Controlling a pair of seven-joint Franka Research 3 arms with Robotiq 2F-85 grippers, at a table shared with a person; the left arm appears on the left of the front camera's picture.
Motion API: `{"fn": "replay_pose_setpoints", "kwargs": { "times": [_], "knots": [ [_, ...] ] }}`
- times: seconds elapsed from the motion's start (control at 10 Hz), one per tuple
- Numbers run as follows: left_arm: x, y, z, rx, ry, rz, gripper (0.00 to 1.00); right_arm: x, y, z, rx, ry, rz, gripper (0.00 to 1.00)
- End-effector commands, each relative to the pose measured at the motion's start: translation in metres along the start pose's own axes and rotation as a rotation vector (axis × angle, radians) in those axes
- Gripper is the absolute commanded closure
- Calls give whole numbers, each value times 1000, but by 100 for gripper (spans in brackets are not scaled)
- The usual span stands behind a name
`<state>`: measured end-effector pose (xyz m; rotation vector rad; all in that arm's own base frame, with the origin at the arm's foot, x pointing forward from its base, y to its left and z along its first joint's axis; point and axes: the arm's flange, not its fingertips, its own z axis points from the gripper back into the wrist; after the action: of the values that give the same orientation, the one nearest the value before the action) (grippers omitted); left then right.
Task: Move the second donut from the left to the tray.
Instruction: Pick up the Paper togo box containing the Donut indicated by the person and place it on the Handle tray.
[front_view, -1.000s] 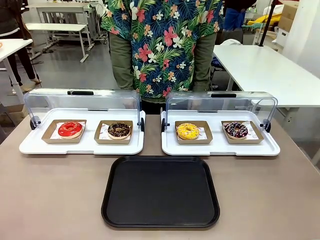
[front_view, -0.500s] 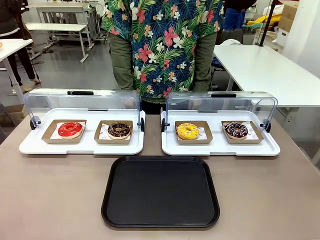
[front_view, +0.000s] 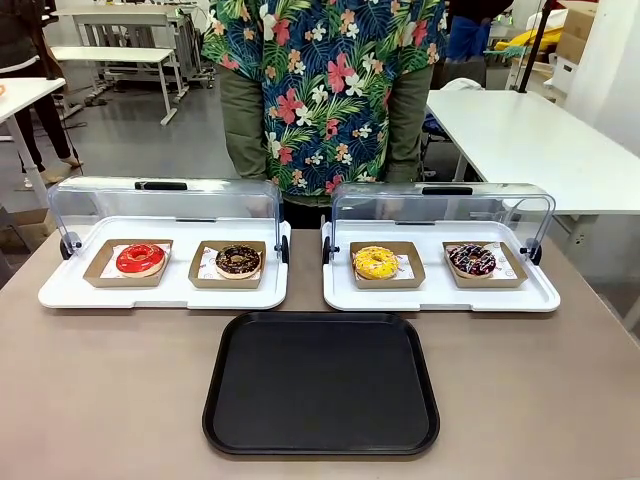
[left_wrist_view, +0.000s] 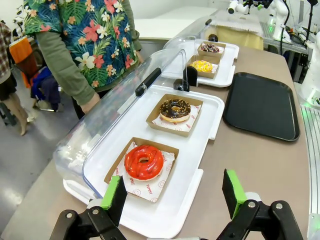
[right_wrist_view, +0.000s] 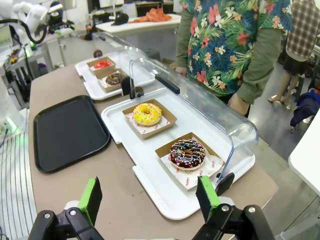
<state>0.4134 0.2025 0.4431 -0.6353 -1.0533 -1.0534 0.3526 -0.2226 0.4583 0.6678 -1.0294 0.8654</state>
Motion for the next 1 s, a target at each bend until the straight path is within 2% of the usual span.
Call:
{"fn": "replay_pose_setpoints", "kwargs": {
  "times": [0.0, 0.9],
  "knots": [
    [1, 0, 1, -2, 0, -5, 0, 1, -1, 0, 0, -20, 16, 0],
    [1, 0, 1, -2, 0, -5, 0, 1, -1, 0, 0, -20, 16, 0]
  ]
}}
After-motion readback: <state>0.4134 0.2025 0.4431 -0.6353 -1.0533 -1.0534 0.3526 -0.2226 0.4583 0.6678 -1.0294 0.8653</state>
